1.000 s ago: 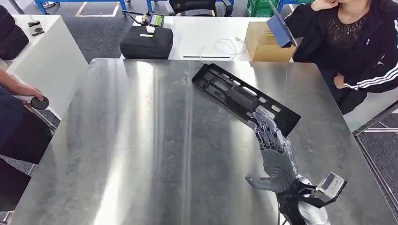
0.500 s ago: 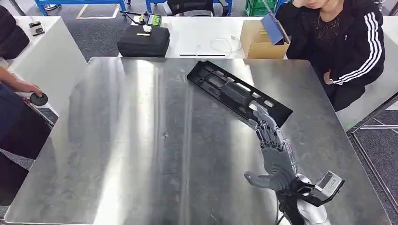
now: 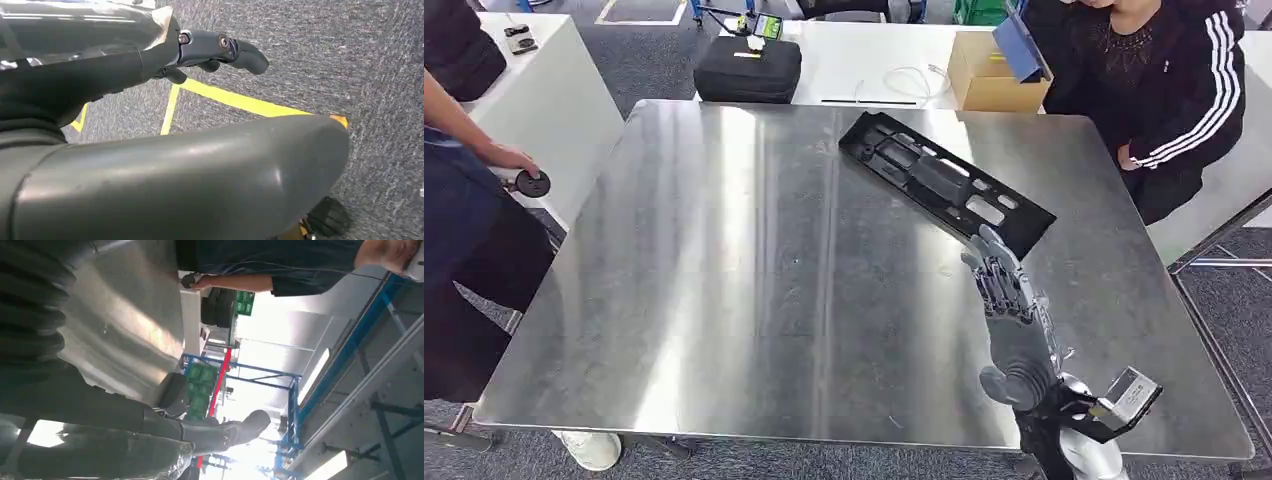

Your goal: Take the parts from the cabinet and place them on the table.

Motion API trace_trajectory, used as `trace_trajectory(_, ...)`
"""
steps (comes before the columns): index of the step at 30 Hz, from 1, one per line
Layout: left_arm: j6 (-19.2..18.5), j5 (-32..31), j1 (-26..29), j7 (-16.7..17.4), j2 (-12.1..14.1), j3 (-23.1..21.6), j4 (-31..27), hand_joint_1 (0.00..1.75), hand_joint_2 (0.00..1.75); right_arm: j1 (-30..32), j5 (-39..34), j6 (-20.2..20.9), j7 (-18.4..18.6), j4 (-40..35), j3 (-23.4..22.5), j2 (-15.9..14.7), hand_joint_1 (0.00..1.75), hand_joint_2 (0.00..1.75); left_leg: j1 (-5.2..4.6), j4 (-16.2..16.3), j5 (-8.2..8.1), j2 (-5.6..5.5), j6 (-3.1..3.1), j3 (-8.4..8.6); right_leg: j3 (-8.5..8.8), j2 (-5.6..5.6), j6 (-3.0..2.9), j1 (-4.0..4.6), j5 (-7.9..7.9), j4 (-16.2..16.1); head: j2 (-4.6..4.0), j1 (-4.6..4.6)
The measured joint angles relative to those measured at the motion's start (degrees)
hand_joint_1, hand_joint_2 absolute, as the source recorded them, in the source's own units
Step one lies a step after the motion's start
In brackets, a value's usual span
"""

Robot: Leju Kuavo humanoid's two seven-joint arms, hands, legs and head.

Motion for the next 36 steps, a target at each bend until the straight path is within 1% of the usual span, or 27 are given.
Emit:
trace_trajectory(2,0.32,0.02,0.01,-0.04,-0.04,0.00,0.00,0.00,0.00,0.14,0.09,-0.09,0.00,0.02,-0.09,0.09,0.00,0.00,0.02,-0.05,0.66,-0.01,-0.52,-0.08,-1.02,0.00,-0.51,0.15,0.27,0.35,0.00,0.13)
trace_trajectory(3,0.44,0.09,0.07,-0.04,-0.04,0.00,0.00,0.00,0.00,0.11,0.09,-0.09,0.00,0.04,-0.11,0.11,0.00,0.00,-0.03,-0.02,0.93,-0.06,-0.87,-0.19,-1.38,-0.07,-1.15,-0.08,0.64,0.20,0.00,-0.02)
trace_trajectory(4,0.50,0.11,0.10,-0.04,-0.02,0.02,0.00,0.00,0.00,-0.02,0.09,-0.07,0.00,0.11,-0.11,0.33,0.00,0.00,0.35,0.68,-0.12,-0.12,-1.14,-0.75,-1.66,-0.33,-2.00,-1.13,1.26,0.11,0.00,0.02)
trace_trajectory(6,0.50,0.15,0.09,-0.07,-0.07,0.02,0.00,0.00,0.00,-0.15,0.15,0.11,0.00,0.33,-0.15,0.39,0.00,0.00,0.54,6.52,-7.02,-0.02,-1.75,-2.57,-2.58,-0.47,-3.51,-0.76,2.27,0.15,0.00,-0.46)
trace_trajectory(7,0.50,0.17,0.10,-0.15,-0.07,0.02,0.00,0.00,0.00,-0.18,0.15,0.15,-0.04,0.44,-0.15,0.44,0.00,0.00,0.62,10.53,-9.88,-0.05,-2.01,-3.67,-3.03,-0.55,-3.67,-0.67,2.77,0.19,0.00,-0.46)
trace_trajectory(8,0.50,0.17,0.10,-0.22,-0.04,0.02,0.00,0.00,0.00,-0.18,0.15,0.22,-0.22,0.61,-0.15,0.46,0.00,0.00,0.73,14.71,-11.87,-0.04,-2.28,-4.67,-3.76,-0.61,-3.69,-0.54,3.32,0.27,0.00,-0.50)
trace_trajectory(9,0.50,0.15,0.10,-0.31,-0.04,0.02,0.00,0.00,0.00,-0.16,0.17,0.20,-0.46,0.83,-0.20,0.46,0.00,0.00,0.87,17.23,-12.07,-0.03,-2.47,-4.92,-4.45,-0.64,-3.59,-0.49,3.79,0.39,0.00,-0.46)
trace_trajectory(10,0.50,0.15,0.10,-0.33,-0.04,0.02,0.00,0.00,0.00,-0.10,0.17,0.15,-0.68,0.98,-0.35,0.46,0.00,0.00,1.01,17.43,-10.74,-0.01,-2.57,-4.14,-5.19,-0.65,-3.39,-0.49,4.15,0.63,0.00,-0.48)
trace_trajectory(11,0.50,0.06,0.10,-0.31,-0.07,0.02,0.00,0.00,0.00,-0.05,0.17,0.02,-1.00,1.18,-0.59,0.44,0.00,0.00,1.20,15.19,-8.52,0.00,-2.62,-2.12,-5.94,-0.66,-3.14,-0.54,4.47,1.03,0.00,-0.50)
trace_trajectory(13,0.52,0.00,0.06,-0.31,-0.02,0.02,0.00,0.00,0.00,0.12,0.13,-0.20,-1.31,1.38,-1.05,0.41,0.00,0.00,1.64,6.68,-5.67,0.02,-2.66,3.93,-7.00,-0.68,-2.74,-0.66,4.80,1.90,0.00,-0.48)
trace_trajectory(14,0.52,-0.02,-0.04,-0.31,-0.07,0.02,0.00,0.00,0.00,0.16,0.11,-0.26,-1.42,1.44,-1.36,0.42,0.00,0.00,1.70,2.48,-6.59,-0.05,-2.66,6.70,-7.60,-0.69,-2.50,-0.37,4.92,2.51,0.00,-0.52)
trace_trajectory(15,0.52,-0.02,-0.10,-0.31,-0.06,0.00,0.00,0.00,0.00,0.15,0.09,-0.35,-1.51,1.51,-1.59,0.39,0.00,0.00,1.33,1.21,-6.84,-0.30,-2.40,7.17,-8.15,-0.69,-2.15,-0.19,5.17,2.91,0.00,-0.35)
trace_trajectory(17,0.55,-0.02,-0.13,-0.31,-0.04,0.00,0.00,0.00,0.00,0.25,0.09,-0.44,-1.73,1.75,-1.84,0.39,0.00,0.00,0.90,1.04,-6.87,-0.38,-1.91,6.26,-8.82,-0.70,-0.85,-0.36,6.13,2.88,0.00,-0.41)
trace_trajectory(19,0.61,0.09,0.00,-0.26,-0.11,0.02,0.02,0.00,0.00,0.51,0.09,-0.48,-1.81,2.10,-1.90,0.39,0.00,0.00,1.15,0.44,-5.54,-0.14,-0.18,5.13,-9.48,-0.66,-0.05,-0.41,6.53,3.01,0.00,-0.30)
trace_trajectory(20,0.70,0.09,-0.06,-0.26,-0.11,0.02,0.02,0.00,0.00,0.65,0.07,-0.48,-1.86,2.32,-2.08,0.37,0.00,0.00,0.87,0.43,-4.88,-0.12,0.25,4.62,-10.42,-0.47,-0.49,-0.67,4.38,4.33,0.00,-0.39)
trace_trajectory(21,0.70,0.09,-0.07,-0.26,-0.04,0.02,0.02,0.00,0.00,0.66,0.07,-0.50,-1.88,2.58,-2.38,0.37,0.00,0.00,0.85,0.45,-4.12,0.01,0.82,3.71,-11.80,-0.47,-1.27,-0.69,0.94,7.56,0.00,0.27)
trace_trajectory(22,0.74,0.11,-0.05,-0.24,-0.06,0.02,0.02,0.00,0.00,0.60,0.06,-0.57,-1.90,2.86,-2.64,0.39,0.00,0.00,0.75,0.45,-3.43,0.01,0.89,2.84,-12.67,-0.41,-1.70,-0.71,-1.97,11.51,0.00,0.29)
trace_trajectory(23,0.81,0.11,-0.05,-0.24,-0.07,0.02,0.02,0.00,0.00,0.52,0.04,-0.59,-1.92,3.28,-2.82,0.42,0.00,0.00,0.68,0.49,-2.73,0.05,0.92,1.94,-13.45,-0.34,-1.81,-0.67,-4.10,15.51,0.00,0.29)
trace_trajectory(24,0.87,0.11,-0.05,-0.24,-0.07,0.02,0.02,0.00,0.00,0.50,0.00,-0.59,-1.92,3.74,-2.99,0.42,0.00,0.00,0.60,0.53,-1.98,0.07,0.92,0.96,-13.65,-0.33,-1.45,-0.67,-4.84,18.72,0.00,0.31)
trace_trajectory(26,0.68,0.09,-0.05,0.00,-0.07,0.02,0.02,0.00,0.00,0.44,-0.22,-0.59,-1.92,4.55,-3.39,0.57,0.00,0.00,0.58,0.60,-0.61,0.09,0.80,-0.88,-11.24,-0.33,-0.14,-0.70,-2.49,18.64,0.00,0.31)
trace_trajectory(28,0.48,0.07,-0.05,0.20,-0.07,0.02,0.04,0.00,0.00,-0.04,-0.42,-0.59,-1.92,5.05,-3.87,0.70,0.00,0.00,0.60,0.62,0.82,0.03,0.42,-2.44,-4.91,-0.33,0.71,-0.72,0.55,10.59,0.00,0.29)
trace_trajectory(29,0.39,0.04,-0.07,0.22,-0.07,0.02,0.04,0.00,0.00,-0.32,-0.44,-0.59,-1.92,5.16,-4.07,0.76,0.00,0.00,0.60,0.66,1.40,-0.01,0.15,-2.80,-1.36,-0.30,0.35,-0.71,0.12,5.65,0.00,0.29)
trace_trajectory(30,0.37,0.00,-0.06,0.22,-0.07,0.02,0.04,0.00,0.00,-0.71,-0.46,-0.59,-1.92,5.27,-4.22,0.87,0.00,0.00,0.33,0.71,1.97,-0.04,-0.34,-3.29,2.38,-0.23,-0.41,-0.04,-1.81,-0.29,0.00,0.33)
trace_trajectory(33,0.35,0.00,-0.04,0.24,-0.04,0.02,0.04,0.00,0.00,-0.79,-0.48,-0.59,-2.05,5.66,-4.37,0.98,0.00,0.00,0.43,-0.11,3.98,0.02,-1.21,-3.26,0.92,-0.09,-1.31,0.51,-1.38,-0.12,0.00,0.13)
trace_trajectory(34,0.37,0.00,0.12,0.26,0.02,0.02,0.04,0.00,0.00,-0.86,-0.50,-0.59,-2.05,5.88,-4.37,1.05,0.00,0.00,0.35,-0.18,4.24,-0.13,-1.58,-3.62,0.31,-0.22,-1.99,-0.31,-0.60,-0.38,0.00,0.13)
trace_trajectory(35,0.37,0.00,0.17,0.26,0.04,0.02,0.04,0.00,0.00,-0.92,-0.48,-0.59,-2.05,6.01,-4.35,1.31,0.00,0.00,0.70,0.82,1.78,-0.06,-1.87,-4.26,-0.07,-0.36,-2.41,-0.67,0.12,-0.32,0.00,-0.06)
trace_trajectory(36,0.37,0.00,0.20,0.31,0.04,0.02,0.04,0.00,0.00,-0.88,-0.50,-0.59,-2.05,6.10,-4.35,1.42,0.00,0.00,0.78,3.35,-2.02,-0.02,-2.05,-4.87,-0.75,-0.41,-3.20,-0.63,0.65,-0.32,0.00,-0.15)
